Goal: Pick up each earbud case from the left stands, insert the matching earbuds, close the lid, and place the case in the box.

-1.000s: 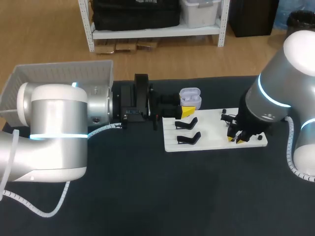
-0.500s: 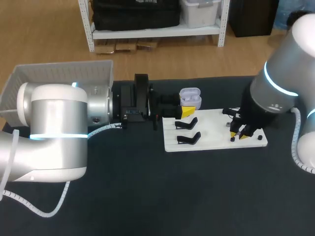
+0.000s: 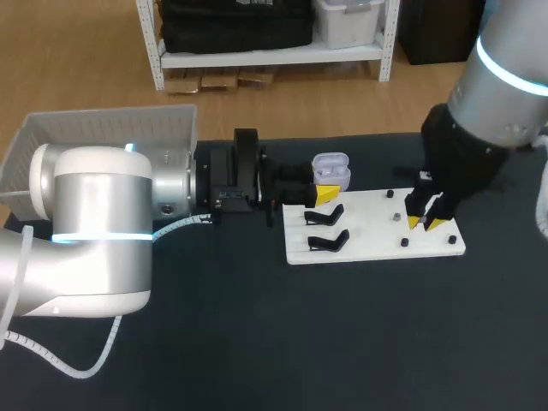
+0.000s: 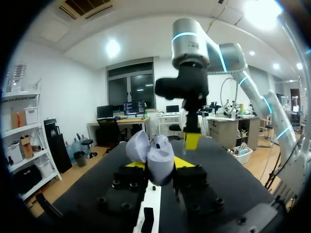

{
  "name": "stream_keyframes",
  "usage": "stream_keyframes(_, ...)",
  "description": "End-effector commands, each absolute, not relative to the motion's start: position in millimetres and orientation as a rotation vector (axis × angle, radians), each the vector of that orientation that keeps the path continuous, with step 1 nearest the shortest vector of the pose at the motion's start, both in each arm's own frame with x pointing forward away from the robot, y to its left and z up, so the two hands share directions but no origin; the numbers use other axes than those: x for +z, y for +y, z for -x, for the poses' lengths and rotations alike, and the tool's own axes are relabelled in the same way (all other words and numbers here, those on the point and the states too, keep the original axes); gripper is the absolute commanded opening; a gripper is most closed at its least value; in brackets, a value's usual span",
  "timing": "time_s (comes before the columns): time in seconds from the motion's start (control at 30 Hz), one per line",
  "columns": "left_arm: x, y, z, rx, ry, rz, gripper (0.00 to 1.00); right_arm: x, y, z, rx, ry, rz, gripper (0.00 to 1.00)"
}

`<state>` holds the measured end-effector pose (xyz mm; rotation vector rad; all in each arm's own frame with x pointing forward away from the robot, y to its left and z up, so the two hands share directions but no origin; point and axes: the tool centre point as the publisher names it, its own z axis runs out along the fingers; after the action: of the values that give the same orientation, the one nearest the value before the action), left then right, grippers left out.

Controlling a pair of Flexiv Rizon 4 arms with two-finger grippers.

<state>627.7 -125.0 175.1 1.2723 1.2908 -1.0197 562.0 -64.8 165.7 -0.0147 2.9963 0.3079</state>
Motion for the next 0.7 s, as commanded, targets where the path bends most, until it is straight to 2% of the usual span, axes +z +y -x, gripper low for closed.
stream_keyframes(0.03,173,-126,-626,-1.012,1.285,-1.261,0.0,234,-65,-536,0.317,2.975,0.075,0.0)
stream_keyframes(0.33,173,-126,-626,-1.012,1.285,-1.261,0.0,275,-13,-523,0.313,2.919,0.317,0.0)
stream_keyframes(0.7,173,-126,-626,-1.012,1.285,-1.261,0.0,282,43,-550,0.29,2.876,0.64,0.0)
